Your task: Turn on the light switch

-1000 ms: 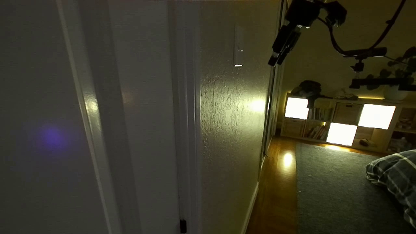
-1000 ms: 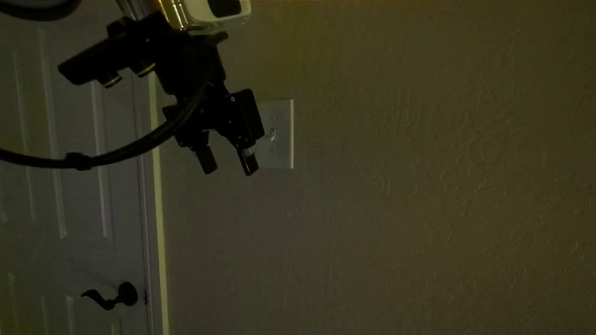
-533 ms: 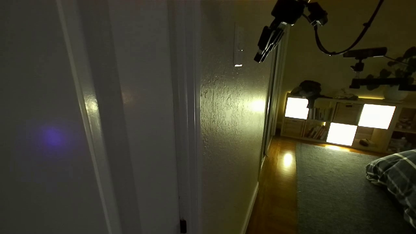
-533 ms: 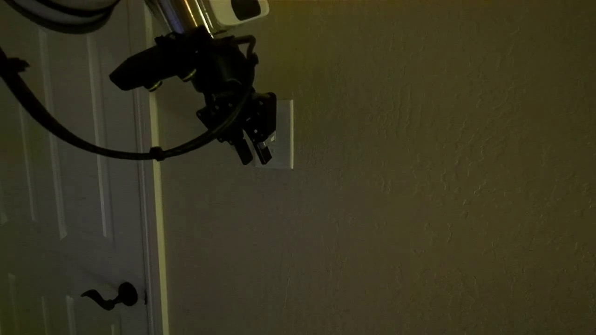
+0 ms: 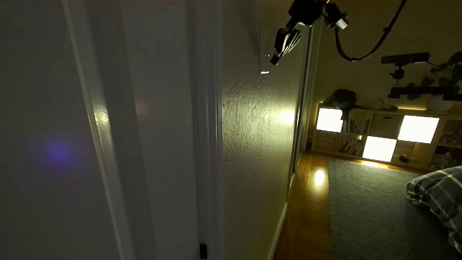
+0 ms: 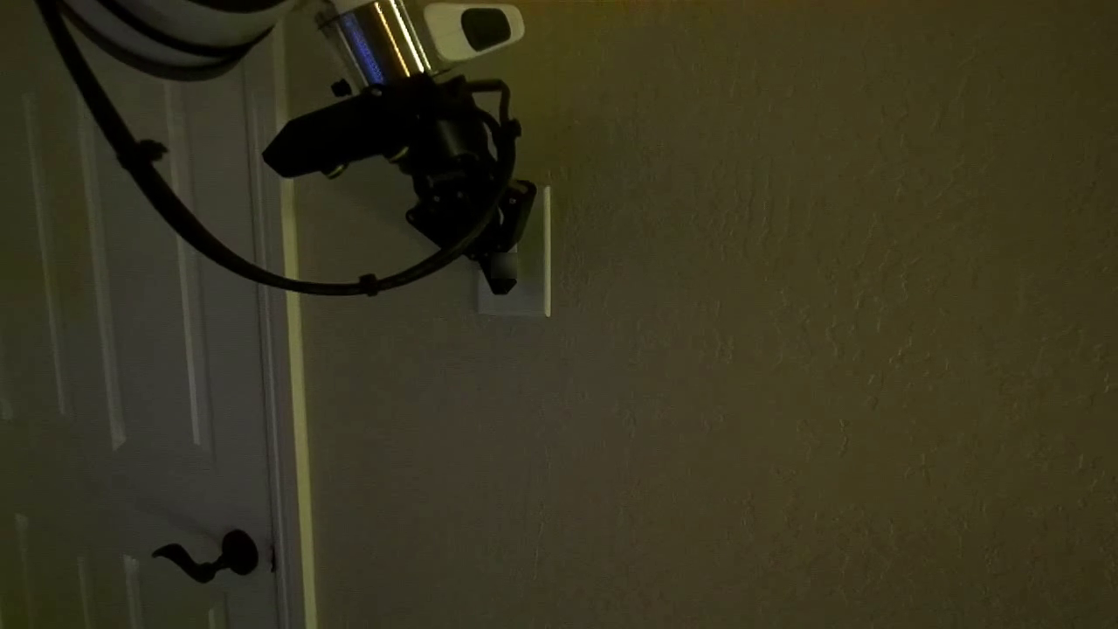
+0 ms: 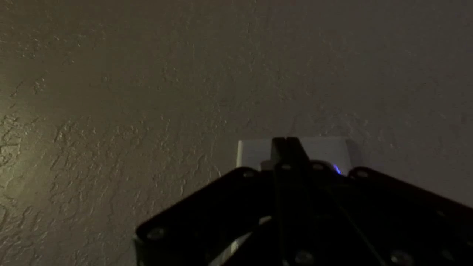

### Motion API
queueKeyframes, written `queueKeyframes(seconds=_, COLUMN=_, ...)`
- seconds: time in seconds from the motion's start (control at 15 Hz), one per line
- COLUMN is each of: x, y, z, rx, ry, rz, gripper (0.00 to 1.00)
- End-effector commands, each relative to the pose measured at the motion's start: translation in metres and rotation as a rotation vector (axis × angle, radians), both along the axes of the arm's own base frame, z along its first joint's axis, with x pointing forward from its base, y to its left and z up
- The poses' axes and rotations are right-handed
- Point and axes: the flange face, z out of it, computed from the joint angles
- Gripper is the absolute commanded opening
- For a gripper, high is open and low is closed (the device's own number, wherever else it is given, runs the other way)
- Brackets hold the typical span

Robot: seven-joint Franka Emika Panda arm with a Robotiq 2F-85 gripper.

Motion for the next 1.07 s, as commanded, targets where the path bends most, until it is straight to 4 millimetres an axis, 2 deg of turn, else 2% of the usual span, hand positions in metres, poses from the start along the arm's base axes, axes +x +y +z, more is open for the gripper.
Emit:
queueKeyframes(seconds=0.0, x=0.011, y=-0.001, z=0.01, rx=0.014, ry=-0.043, rz=-0.014, gripper=0.06)
queueKeyframes(seconds=0.4, x=0.011, y=-0.004, z=0.019, rx=0.019, ry=-0.051, rz=-0.029, gripper=0.05)
queueKeyframes(seconds=1.0, x=-0.002, y=-0.004, z=0.037, rx=0.014, ry=-0.025, rz=-0.065, gripper=0.05)
